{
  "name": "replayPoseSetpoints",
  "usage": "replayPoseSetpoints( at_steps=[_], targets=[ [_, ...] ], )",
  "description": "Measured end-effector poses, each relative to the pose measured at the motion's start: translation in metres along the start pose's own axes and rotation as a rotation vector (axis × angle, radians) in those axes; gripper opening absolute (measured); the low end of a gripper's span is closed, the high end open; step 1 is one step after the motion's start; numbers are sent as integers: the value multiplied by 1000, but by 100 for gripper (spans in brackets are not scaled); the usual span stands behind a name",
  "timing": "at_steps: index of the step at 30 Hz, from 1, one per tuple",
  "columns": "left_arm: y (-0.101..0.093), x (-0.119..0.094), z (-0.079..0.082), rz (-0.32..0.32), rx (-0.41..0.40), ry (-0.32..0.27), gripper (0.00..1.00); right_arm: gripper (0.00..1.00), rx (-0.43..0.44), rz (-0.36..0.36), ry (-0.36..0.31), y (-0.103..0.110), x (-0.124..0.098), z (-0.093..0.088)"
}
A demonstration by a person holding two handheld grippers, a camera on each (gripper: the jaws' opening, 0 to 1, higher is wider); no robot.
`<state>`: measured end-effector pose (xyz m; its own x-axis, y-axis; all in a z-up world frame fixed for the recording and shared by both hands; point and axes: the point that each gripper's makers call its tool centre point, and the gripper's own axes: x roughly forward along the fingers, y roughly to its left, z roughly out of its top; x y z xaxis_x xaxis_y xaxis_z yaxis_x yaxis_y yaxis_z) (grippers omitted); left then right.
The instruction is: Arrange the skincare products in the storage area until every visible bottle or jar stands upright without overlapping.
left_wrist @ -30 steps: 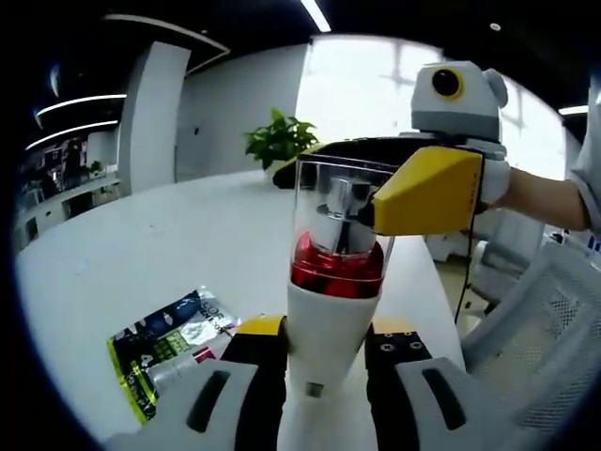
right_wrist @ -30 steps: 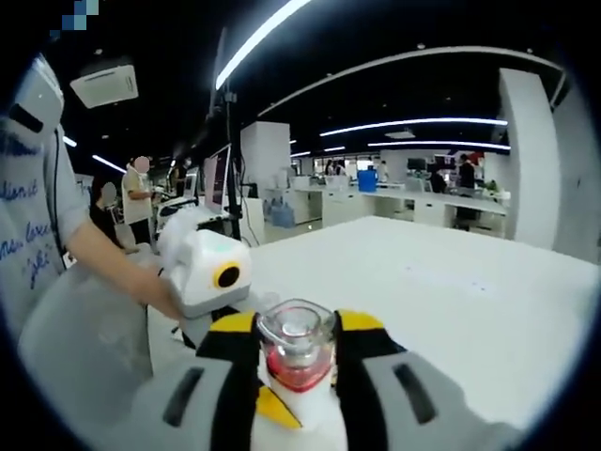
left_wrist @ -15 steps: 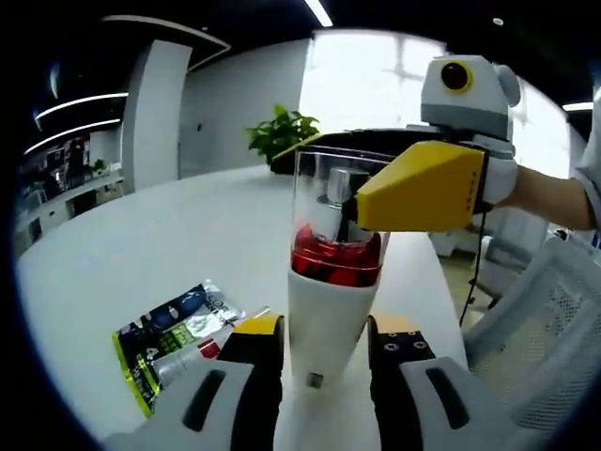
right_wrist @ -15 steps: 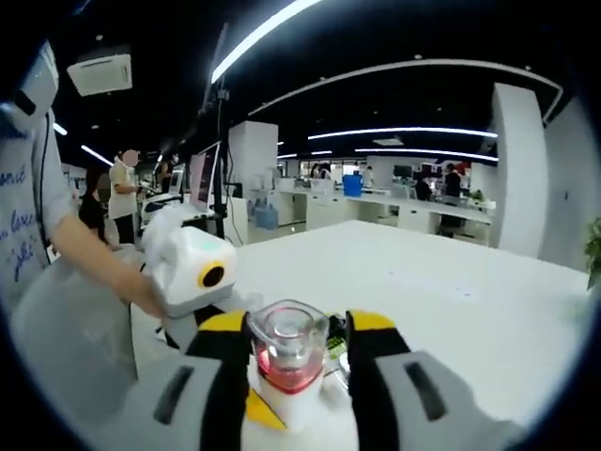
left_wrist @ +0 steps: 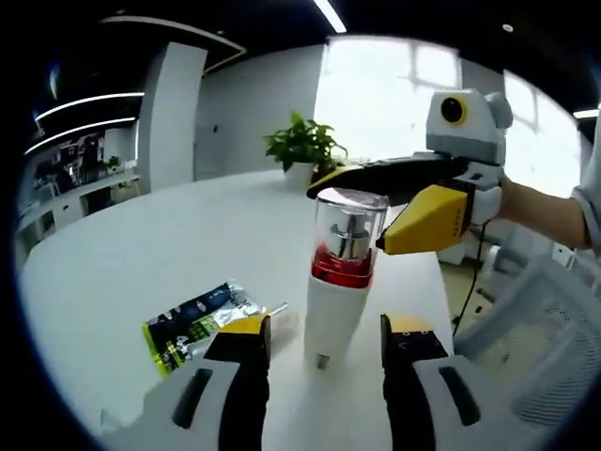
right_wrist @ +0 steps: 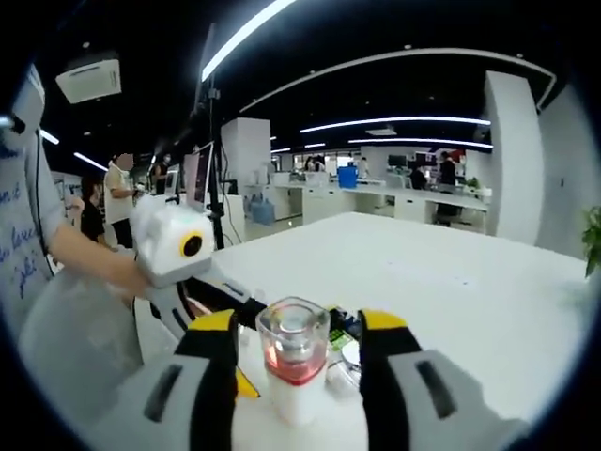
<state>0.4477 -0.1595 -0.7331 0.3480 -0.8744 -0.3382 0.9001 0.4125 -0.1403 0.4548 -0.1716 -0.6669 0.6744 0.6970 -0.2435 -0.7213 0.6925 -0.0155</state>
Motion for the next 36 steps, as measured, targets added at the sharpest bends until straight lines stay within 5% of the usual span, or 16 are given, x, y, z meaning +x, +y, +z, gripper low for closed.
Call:
replayPoseSetpoints(
  at_steps=[17,36],
  targets=[
    [7,-55,9,81,-4,5,69,73,-27,5,88,13,-14,-8],
    [12,-106,-6,156,17,66,97,95,-74,-14,214,28,-26,-36]
  ],
)
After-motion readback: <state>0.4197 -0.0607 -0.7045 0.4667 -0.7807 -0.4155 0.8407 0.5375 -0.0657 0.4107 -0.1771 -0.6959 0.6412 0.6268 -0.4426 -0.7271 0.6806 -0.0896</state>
